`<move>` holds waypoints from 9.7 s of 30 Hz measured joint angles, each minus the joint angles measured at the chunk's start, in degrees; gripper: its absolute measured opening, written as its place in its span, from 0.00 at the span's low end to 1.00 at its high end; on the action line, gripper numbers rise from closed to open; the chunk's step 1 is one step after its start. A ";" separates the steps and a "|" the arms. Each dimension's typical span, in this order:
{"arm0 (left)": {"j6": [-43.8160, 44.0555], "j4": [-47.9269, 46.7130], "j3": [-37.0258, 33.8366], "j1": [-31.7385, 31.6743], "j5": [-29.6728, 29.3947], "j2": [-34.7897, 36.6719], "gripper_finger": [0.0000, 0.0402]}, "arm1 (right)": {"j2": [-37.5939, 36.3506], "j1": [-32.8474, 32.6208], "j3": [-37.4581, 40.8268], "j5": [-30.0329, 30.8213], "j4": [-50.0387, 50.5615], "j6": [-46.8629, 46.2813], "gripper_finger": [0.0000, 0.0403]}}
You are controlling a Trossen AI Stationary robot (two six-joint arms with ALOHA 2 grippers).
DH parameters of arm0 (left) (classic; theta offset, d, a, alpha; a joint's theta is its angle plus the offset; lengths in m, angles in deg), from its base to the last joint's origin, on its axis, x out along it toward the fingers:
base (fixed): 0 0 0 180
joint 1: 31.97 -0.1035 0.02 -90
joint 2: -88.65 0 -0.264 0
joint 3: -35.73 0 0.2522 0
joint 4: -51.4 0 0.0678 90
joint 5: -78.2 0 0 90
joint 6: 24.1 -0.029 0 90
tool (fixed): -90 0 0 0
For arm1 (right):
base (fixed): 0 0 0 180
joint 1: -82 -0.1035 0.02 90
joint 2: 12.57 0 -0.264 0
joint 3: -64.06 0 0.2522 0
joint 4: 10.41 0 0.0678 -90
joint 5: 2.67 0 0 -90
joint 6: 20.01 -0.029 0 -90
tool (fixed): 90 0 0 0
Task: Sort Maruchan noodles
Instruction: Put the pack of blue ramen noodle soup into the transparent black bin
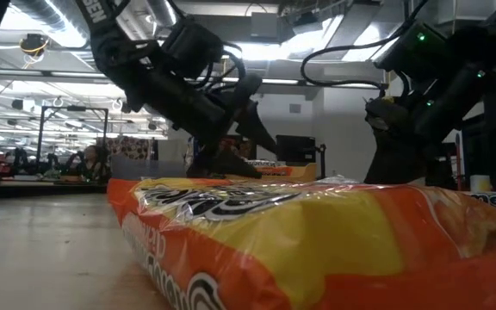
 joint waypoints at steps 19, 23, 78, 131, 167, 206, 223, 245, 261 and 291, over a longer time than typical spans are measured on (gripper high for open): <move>5.61 2.14 0.04 -0.15 1.77 0.04 0.60 | 0.17 -0.04 -1.94 3.37 -4.35 2.98 0.00; 8.25 3.61 0.04 -0.60 2.97 0.04 0.60 | 0.17 -0.04 -4.27 4.61 -4.39 6.94 0.00; 13.12 16.58 0.45 -6.29 7.05 -11.06 0.60 | 12.29 -2.23 -4.44 7.65 0.35 10.47 0.00; 10.18 -13.88 15.89 -3.45 15.09 -11.78 0.58 | 15.09 -2.25 -4.42 6.25 -7.17 16.52 0.00; -7.59 -25.37 16.09 -5.55 16.69 2.35 0.01 | -9.86 -2.27 -4.35 6.50 1.51 19.91 0.00; -13.53 -87.62 16.07 -8.84 -41.11 29.44 0.00 | -8.82 -2.25 -4.39 9.07 3.95 17.52 0.00; -5.27 -93.90 17.62 -3.63 -41.17 29.97 0.01 | -8.84 -2.25 -4.39 9.82 4.93 17.49 0.00; 2.87 -109.56 17.95 -7.05 -46.91 29.76 0.00 | -8.84 -2.25 -4.37 10.55 6.63 17.49 0.00; -16.76 -88.41 15.65 -17.83 -43.56 28.59 0.00 | -8.84 -2.27 -4.37 10.55 6.59 16.46 0.00; -15.11 -98.15 18.91 -21.28 -32.20 25.06 0.00 | -8.84 -2.27 -4.35 11.12 7.46 16.44 0.00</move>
